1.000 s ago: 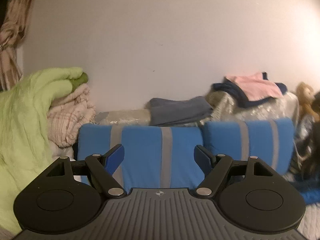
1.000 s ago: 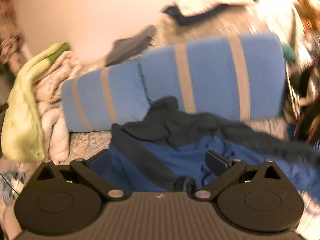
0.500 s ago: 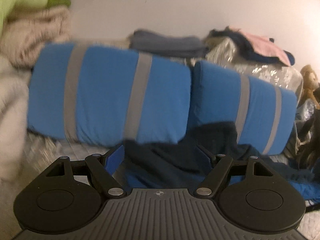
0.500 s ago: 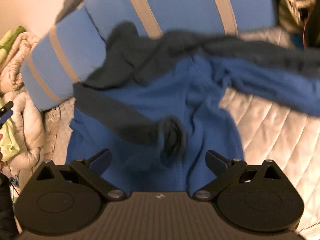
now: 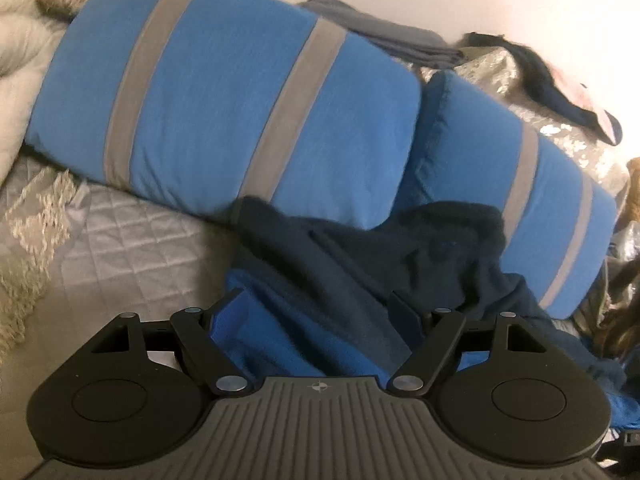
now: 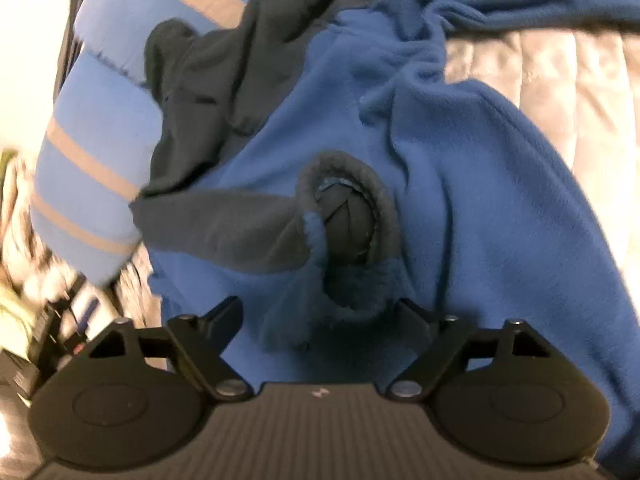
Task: Fold clothes
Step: 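Grasp the dark cuff with the right tool and pull it across the hoodie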
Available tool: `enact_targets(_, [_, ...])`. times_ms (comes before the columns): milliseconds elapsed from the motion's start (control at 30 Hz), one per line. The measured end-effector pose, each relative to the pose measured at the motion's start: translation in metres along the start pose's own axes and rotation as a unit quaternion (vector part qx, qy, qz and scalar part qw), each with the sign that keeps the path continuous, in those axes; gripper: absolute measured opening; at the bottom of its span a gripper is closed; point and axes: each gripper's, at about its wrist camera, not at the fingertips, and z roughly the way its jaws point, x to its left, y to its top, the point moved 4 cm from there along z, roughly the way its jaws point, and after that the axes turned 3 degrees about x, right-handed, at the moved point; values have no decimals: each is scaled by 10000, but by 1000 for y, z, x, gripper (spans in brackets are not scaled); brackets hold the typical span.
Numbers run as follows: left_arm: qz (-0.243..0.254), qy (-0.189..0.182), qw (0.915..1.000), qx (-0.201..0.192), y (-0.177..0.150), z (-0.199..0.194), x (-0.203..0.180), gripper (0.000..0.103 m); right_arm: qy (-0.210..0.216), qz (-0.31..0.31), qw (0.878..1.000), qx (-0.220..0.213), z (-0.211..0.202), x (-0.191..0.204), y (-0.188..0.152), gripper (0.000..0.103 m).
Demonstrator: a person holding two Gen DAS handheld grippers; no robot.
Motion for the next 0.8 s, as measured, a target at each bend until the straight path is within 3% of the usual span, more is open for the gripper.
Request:
enact_targets(67, [-55, 46, 9999, 155, -4, 8, 6, 76, 90, 253, 9996, 4, 8, -8, -1, 71])
enact_targets(167, [-62, 92, 9998, 166, -9, 12, 13, 76, 157, 681, 9975, 127, 14, -18, -2, 72])
enact_targets(267, [-51, 122, 9998, 158, -11, 14, 18, 76, -36, 759, 9971, 75, 16, -19, -1, 69])
enact_targets(300, [-36, 138, 9998, 151, -11, 14, 18, 76, -80, 785, 9969, 58, 17, -19, -1, 65])
enact_targets(367, [6, 250, 9996, 125, -13, 14, 20, 76, -183, 803, 9966, 39, 20, -19, -1, 40])
enact_targets(433, [107, 343, 9993, 125, -15, 15, 20, 76, -256, 797, 9965, 67, 21, -20, 1, 30])
enact_targets(467, [159, 389, 9990, 126, -16, 16, 20, 76, -210, 645, 9977, -22, 17, -15, 3, 25])
enact_targets(567, [226, 493, 9985, 95, -17, 18, 22, 76, -34, 122, 9994, -335, 3, 1, 8, 23])
enact_targets(667, [166, 524, 9985, 23, -17, 17, 29, 76, 648, -706, 9904, -995, -30, 34, 17, 22])
enact_targets(767, [85, 586, 9982, 9, -18, 17, 38, 76, 642, -1145, 9796, -1522, -54, 42, 24, 22])
enact_targets(800, [62, 623, 9980, 45, -19, 19, 41, 76, 495, -1040, 9823, -1475, -52, 36, 28, 22])
